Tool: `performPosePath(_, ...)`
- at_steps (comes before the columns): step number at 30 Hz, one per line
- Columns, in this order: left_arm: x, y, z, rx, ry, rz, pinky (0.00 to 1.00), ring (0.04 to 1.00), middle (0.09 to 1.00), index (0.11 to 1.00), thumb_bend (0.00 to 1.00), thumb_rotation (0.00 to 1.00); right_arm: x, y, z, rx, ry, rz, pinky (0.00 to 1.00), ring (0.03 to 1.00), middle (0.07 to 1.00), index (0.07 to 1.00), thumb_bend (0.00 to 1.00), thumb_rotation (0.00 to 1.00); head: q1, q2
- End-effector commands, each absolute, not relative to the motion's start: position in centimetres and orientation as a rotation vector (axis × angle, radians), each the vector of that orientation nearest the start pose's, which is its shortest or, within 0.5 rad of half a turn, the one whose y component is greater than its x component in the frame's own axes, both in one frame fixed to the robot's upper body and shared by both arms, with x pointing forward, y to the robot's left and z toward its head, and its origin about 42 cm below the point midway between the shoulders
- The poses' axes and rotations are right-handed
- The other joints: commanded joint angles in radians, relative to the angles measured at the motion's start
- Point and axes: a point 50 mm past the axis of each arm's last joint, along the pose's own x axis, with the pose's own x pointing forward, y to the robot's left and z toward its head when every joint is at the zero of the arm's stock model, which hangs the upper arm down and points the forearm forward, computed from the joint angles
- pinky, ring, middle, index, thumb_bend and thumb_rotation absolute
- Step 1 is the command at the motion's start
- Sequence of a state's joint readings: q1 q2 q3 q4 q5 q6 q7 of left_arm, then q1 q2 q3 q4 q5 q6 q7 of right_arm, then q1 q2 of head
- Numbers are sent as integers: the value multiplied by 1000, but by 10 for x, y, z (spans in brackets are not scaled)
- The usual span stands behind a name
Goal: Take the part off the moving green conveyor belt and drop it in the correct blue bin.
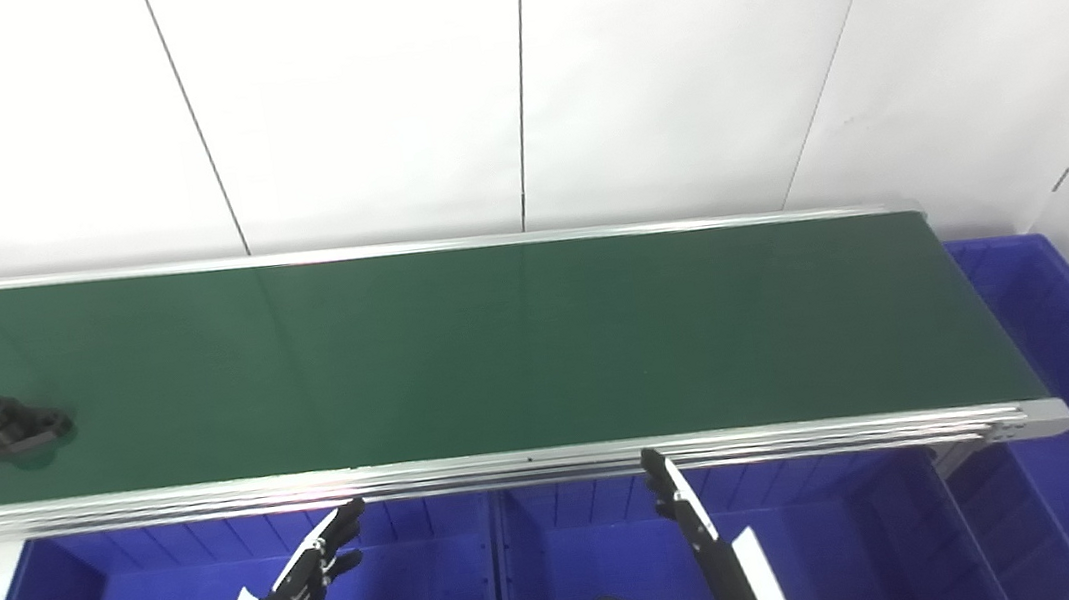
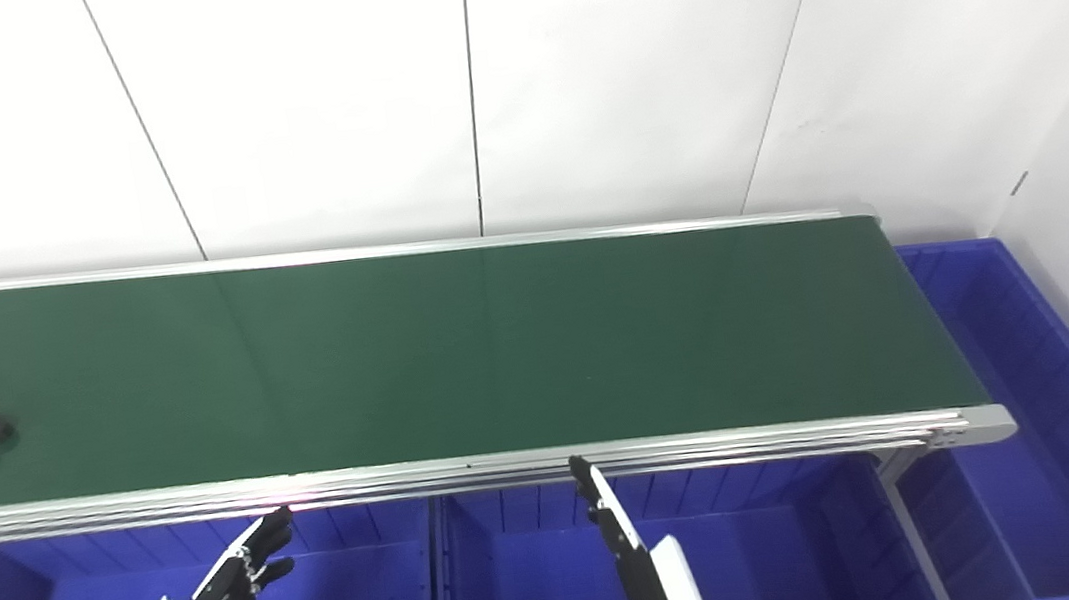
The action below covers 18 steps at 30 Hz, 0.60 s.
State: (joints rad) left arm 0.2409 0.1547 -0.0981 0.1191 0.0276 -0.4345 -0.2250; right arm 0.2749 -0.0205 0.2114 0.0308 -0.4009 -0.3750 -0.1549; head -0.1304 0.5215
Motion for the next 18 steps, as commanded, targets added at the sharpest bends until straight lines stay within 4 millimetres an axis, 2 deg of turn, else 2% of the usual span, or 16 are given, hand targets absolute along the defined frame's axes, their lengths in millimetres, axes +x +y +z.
performPosePath(1, 188, 239, 47, 173, -123, -300, 845, 921, 939, 893, 788, 421, 180, -169, 57, -308, -151, 106, 875, 930, 952, 973, 795, 568, 10, 2)
performPosePath(7, 188, 238, 48, 169, -127, -299, 858, 922, 934, 895, 796, 430, 172, -163, 53, -309, -126, 94, 938, 949, 963, 984, 817, 634, 7, 4)
performPosePath(18, 194, 232, 51, 133, -145, -300, 862, 910, 932, 898, 765, 406, 169, -163, 50, -297, -116, 84, 927, 936, 957, 978, 816, 621, 25, 7)
